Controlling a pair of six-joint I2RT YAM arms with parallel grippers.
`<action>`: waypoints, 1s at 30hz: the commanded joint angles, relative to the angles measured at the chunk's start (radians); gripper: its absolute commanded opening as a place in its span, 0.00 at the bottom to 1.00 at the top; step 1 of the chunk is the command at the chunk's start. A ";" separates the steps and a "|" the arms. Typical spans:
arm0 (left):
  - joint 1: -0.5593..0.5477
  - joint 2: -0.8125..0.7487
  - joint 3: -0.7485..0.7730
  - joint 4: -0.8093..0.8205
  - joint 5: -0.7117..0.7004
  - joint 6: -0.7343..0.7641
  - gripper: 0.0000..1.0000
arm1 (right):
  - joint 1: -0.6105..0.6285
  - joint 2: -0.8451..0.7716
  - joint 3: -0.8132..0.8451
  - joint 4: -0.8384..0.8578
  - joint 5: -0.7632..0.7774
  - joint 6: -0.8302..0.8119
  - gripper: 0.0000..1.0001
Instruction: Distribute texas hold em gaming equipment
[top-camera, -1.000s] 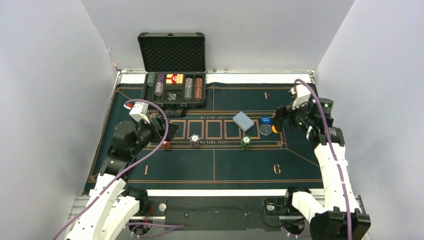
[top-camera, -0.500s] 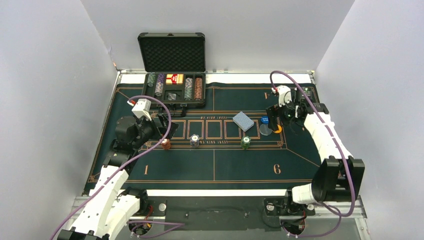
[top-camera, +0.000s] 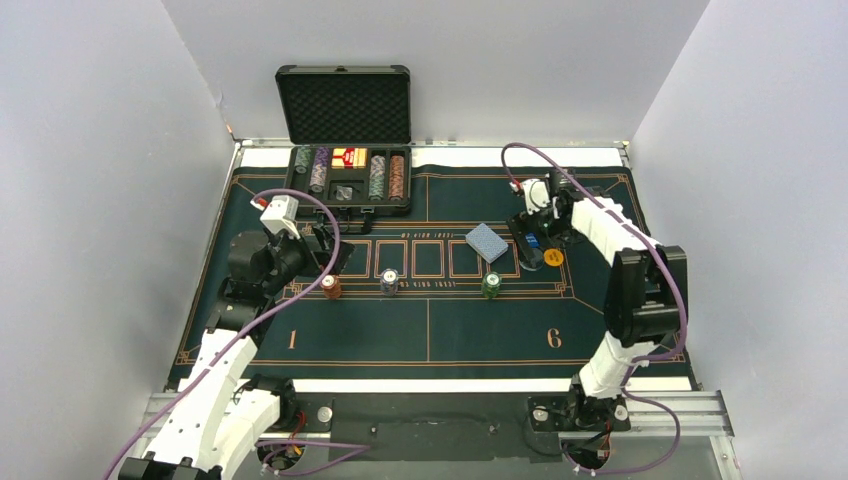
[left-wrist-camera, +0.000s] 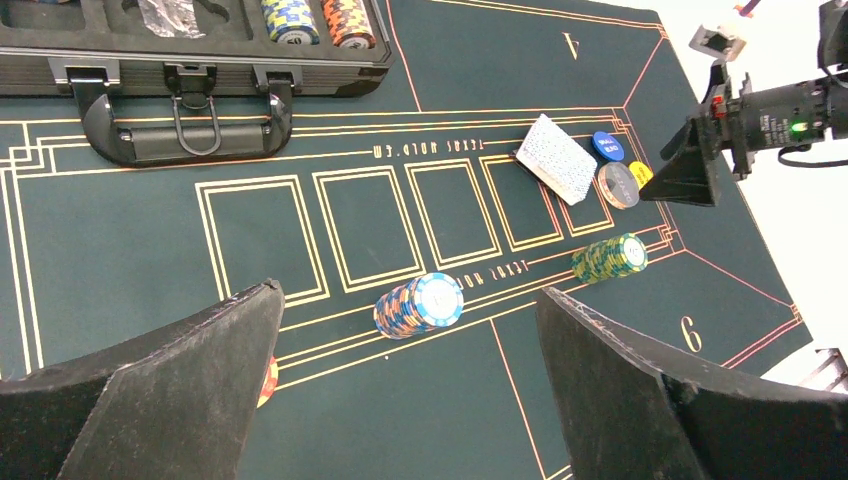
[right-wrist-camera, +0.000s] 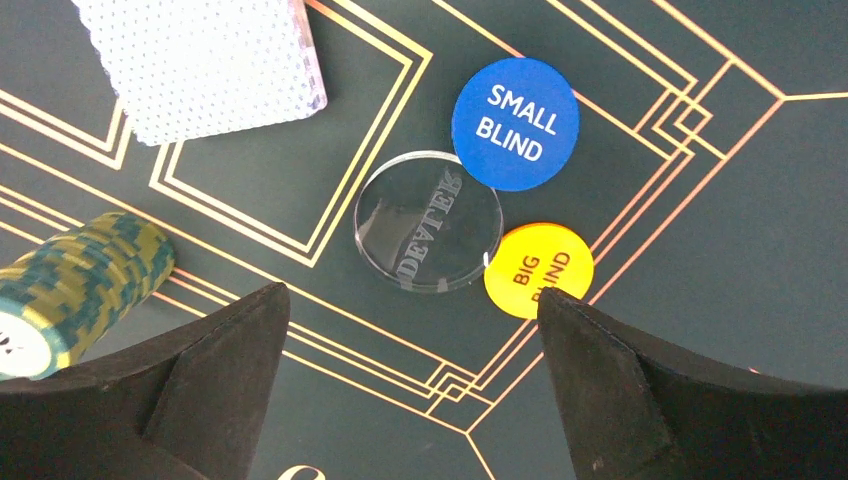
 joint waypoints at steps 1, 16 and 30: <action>0.012 0.006 0.002 0.053 0.028 0.010 0.98 | 0.011 0.049 0.040 0.022 0.064 0.030 0.88; 0.026 0.013 -0.003 0.061 0.038 0.005 0.98 | 0.052 0.134 0.030 0.033 0.087 0.022 0.83; 0.027 0.020 -0.005 0.063 0.045 0.003 0.98 | 0.065 0.183 0.051 0.035 0.124 0.016 0.82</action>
